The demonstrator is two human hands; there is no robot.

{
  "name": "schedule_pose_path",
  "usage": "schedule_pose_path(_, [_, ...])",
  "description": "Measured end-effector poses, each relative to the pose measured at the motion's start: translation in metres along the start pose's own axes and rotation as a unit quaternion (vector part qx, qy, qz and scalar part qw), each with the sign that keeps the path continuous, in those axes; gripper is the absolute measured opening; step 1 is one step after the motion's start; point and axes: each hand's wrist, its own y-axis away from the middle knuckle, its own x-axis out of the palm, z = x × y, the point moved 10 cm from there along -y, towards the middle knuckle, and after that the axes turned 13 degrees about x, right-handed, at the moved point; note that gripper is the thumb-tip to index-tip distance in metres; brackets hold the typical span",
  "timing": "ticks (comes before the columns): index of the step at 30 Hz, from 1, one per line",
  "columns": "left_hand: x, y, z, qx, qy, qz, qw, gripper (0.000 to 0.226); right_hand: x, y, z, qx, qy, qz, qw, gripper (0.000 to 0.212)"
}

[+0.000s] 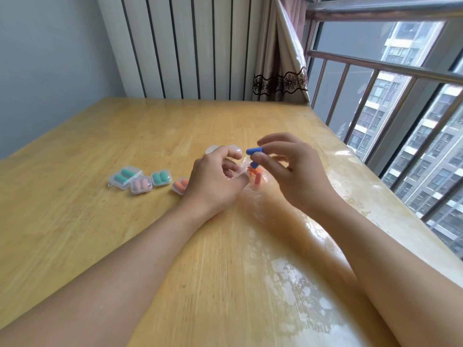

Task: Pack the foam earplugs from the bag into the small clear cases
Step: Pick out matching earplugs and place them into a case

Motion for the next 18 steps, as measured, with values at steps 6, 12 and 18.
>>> schedule_pose_path(6, [-0.029,0.005,-0.010,0.013,0.069,0.082,0.994,0.047,0.021,0.009,-0.003,0.147,-0.258,0.203,0.933,0.024])
schedule_pose_path(12, [-0.044,0.017,-0.002,0.040,-0.035,0.183,0.982,0.028,0.067,0.043,0.001,0.188,-0.069,0.344,0.917,0.033])
schedule_pose_path(18, [-0.017,0.023,-0.011,0.091,-0.061,0.215,0.971,0.012,0.065,0.044,-0.005,0.196,0.020,0.330,0.923,0.039])
